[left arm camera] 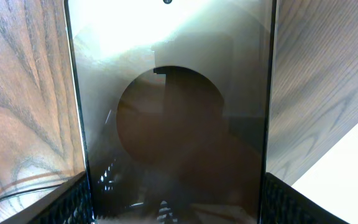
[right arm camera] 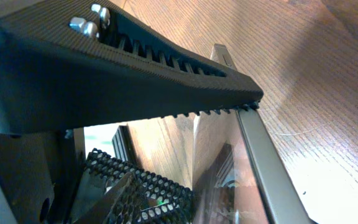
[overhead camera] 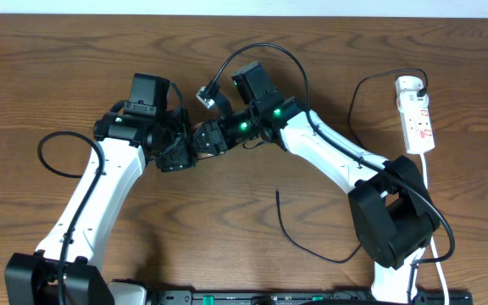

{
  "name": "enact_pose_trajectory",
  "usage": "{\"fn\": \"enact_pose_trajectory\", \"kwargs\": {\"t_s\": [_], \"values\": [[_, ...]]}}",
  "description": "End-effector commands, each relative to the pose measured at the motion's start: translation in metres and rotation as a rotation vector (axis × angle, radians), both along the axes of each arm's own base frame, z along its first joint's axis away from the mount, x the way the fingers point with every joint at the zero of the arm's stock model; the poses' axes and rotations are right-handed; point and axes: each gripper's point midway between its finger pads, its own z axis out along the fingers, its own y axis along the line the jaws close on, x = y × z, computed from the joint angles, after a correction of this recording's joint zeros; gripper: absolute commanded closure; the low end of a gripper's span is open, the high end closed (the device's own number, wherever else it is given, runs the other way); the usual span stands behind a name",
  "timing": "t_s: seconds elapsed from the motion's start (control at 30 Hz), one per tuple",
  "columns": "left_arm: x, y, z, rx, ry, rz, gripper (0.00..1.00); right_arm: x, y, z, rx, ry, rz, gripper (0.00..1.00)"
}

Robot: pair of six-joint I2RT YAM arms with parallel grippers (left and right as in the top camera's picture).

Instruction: Plug charger to phone and switch on socket

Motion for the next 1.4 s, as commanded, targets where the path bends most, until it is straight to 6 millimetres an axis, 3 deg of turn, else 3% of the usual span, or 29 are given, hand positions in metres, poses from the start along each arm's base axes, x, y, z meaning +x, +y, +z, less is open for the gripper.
{"fn": "enact_pose_trajectory", "kwargs": {"t_s": [0.0, 0.73, 1.37], "values": [[-0.0037, -0.0055, 0.0075, -0.042, 0.008, 0.021, 0.93, -0.0023, 0.0082, 0.0035, 0.006, -0.023, 0.013, 0.57], [-0.0078, -0.0047, 0.0058, -0.054, 0.043, 0.066, 0.93, 0.0016, 0.0092, 0.0042, 0.005, -0.028, -0.005, 0.73], [-0.0068, -0.0043, 0.0060, -0.046, 0.032, 0.050, 0.93, 0.0005, 0.0087, 0.0031, 0.000, -0.022, -0.004, 0.96]]}}
